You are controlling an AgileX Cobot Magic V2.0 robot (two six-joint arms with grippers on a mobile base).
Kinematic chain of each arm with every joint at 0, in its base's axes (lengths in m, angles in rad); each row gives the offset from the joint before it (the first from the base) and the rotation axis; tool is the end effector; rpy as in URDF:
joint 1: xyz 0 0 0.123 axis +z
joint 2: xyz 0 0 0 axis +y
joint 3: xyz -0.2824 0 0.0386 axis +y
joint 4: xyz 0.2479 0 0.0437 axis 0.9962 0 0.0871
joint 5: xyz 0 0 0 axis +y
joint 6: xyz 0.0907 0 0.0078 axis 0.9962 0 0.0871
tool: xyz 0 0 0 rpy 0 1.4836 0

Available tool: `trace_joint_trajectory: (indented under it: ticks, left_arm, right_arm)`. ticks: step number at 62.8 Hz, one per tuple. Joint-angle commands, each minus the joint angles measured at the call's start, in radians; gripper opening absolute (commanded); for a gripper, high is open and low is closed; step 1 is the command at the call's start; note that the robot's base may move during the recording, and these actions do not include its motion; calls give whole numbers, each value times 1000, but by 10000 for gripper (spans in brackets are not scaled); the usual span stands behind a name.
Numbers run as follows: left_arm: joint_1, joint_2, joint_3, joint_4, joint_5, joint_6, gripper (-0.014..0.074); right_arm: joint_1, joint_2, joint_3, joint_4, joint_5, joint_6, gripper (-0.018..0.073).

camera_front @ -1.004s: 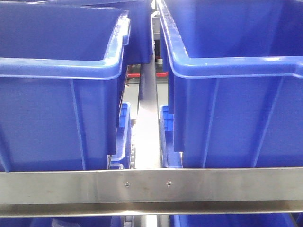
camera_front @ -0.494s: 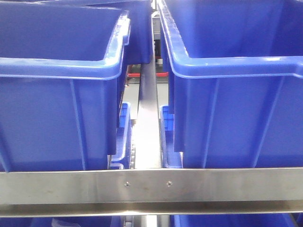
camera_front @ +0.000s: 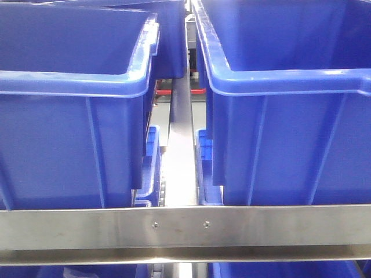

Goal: Place yellow foam block on left shelf second layer

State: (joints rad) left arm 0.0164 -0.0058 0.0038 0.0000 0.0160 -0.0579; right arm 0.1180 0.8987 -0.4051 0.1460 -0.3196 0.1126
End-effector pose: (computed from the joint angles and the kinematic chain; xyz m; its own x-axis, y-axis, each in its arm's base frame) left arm 0.0560 0.0009 0.2107 0.0739 -0.0567 -0.9957 -0.0121 0.9983 -0.0577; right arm 0.1832 0.0175 0.2807 -0.1044 0.2378 -0.9657 -0.0479 0.9687 0.2437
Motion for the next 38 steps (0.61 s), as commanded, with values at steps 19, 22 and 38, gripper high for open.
trace_joint_trajectory:
  ticks: [19,22,38]
  left_arm:
    - [-5,-17,26,-6,-81,-3,124]
    - [-5,-17,26,-6,-81,-3,124]
    - [-5,-17,26,-6,-81,-3,124]
  right_arm:
    - [-2,-55,-37,73,-126,-184,54]
    - [-2,-94,-37,73,-97,-223,54]
    - [-2,-336,-34,73,182,-325,54]
